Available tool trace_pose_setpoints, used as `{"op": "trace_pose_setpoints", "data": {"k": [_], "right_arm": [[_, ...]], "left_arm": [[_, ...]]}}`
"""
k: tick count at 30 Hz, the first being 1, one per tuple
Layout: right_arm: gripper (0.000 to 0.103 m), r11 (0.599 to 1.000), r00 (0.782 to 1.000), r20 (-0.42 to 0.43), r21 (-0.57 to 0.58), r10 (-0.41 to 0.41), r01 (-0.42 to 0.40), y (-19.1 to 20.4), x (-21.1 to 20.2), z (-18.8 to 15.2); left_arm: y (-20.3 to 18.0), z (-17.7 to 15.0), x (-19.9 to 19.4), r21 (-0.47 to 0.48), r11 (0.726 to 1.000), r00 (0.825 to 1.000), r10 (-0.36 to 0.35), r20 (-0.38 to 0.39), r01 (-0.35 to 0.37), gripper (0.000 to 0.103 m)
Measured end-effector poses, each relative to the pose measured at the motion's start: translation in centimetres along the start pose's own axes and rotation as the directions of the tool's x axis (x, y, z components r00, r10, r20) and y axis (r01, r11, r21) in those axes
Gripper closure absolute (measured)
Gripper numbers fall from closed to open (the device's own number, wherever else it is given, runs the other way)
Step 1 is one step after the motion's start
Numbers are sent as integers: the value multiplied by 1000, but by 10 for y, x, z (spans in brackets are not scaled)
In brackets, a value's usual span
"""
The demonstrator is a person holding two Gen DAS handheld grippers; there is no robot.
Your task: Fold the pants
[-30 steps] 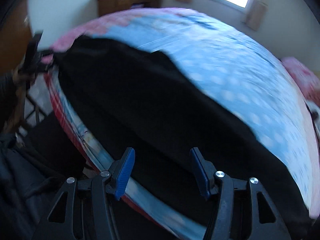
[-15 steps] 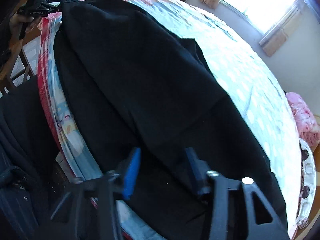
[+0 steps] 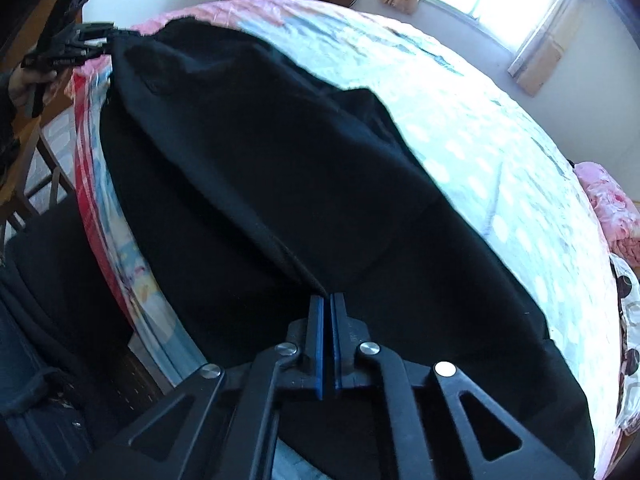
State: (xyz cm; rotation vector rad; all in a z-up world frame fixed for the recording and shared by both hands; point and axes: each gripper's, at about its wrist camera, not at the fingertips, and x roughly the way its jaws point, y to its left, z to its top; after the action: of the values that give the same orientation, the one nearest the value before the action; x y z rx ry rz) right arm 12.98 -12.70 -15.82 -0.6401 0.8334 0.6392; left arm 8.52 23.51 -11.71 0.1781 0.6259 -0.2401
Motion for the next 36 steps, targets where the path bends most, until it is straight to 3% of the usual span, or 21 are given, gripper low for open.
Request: {"op": "trace_pose_setpoints", "data": {"k": [5, 8, 11, 19, 22, 24, 27, 29, 31, 36], "right_arm": [[101, 997, 997, 19, 13, 78, -78, 4, -30, -1], [101, 994, 994, -26, -25, 102, -103, 16, -21, -8], [101, 991, 988, -105, -64, 115, -122, 33, 6, -16], [101, 987, 982, -113, -39, 153, -159, 18, 0, -15], [100, 981, 973, -164, -80, 160, -175, 25, 12, -20], [96, 979, 971, -167, -81, 172, -187, 24, 7, -18], [94, 973, 968, -166, -99, 188, -206, 21, 0, -16], [87, 969, 963, -168, -94, 213, -230, 18, -5, -15], [62, 966, 961, -136, -66, 241, -252, 8, -16, -10], [57, 943, 945, 7, 51, 328, -328, -28, -45, 10]], "left_arm": [[9, -6, 3, -12, 1000, 1000, -3, 0, 3, 58], [10, -21, 22, -24, 999, 998, -26, -58, 25, 58], [11, -32, 27, -44, 998, 997, -48, -62, 46, 58], [10, -39, 22, -43, 998, 997, -46, -65, 43, 58], [12, -40, 21, -43, 999, 997, -24, -69, 21, 47], [17, -41, 18, -47, 998, 996, 45, -72, -49, 21], [26, -45, 15, -49, 997, 995, 56, -85, -61, 10], [30, -49, 13, -45, 996, 992, 78, -102, -83, 3], [34, -56, 10, -35, 995, 989, 89, -122, -94, 3], [50, -72, -4, -53, 981, 973, 178, -150, -188, 3]]}}
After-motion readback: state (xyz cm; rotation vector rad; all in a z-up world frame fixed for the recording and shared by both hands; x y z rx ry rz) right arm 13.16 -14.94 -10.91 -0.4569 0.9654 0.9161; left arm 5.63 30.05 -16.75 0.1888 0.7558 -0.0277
